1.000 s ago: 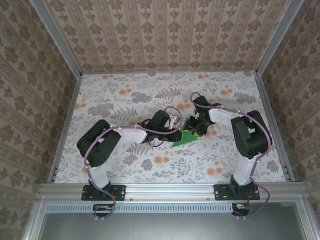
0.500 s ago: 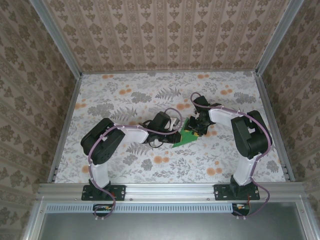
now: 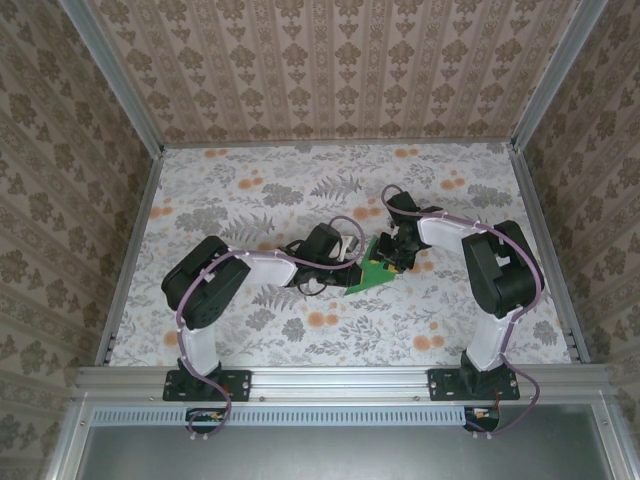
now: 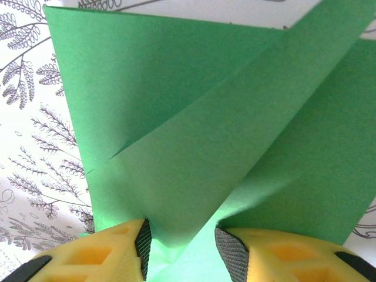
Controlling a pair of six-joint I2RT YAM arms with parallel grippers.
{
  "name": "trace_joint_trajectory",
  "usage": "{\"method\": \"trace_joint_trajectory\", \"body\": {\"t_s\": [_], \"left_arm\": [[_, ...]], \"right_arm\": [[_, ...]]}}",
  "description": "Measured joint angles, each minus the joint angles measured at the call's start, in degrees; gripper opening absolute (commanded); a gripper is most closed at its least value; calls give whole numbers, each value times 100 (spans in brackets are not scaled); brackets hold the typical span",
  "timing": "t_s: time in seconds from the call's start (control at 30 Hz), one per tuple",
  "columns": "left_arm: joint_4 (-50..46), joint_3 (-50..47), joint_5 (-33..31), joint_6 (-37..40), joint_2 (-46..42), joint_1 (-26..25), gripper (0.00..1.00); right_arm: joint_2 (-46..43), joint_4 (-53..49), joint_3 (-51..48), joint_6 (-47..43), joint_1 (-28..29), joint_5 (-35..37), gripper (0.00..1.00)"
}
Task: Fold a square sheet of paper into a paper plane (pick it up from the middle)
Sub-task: Fourth fold the wing at the center of the table.
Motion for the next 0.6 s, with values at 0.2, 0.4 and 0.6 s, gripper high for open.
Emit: {"method": "trace_joint_trajectory", "body": {"t_s": [0.2, 0.4, 0.6], "left_arm": [[-17, 0, -85, -17, 0, 0, 5], [-22, 0, -109, -61, 2, 0, 4], [-61, 0, -120, -125, 76, 0, 3]], "right_arm": [[2, 0, 0, 0, 0, 0, 46], [11, -4, 0, 0, 4, 0, 45], [11, -4, 0, 0, 9, 0, 45]]}}
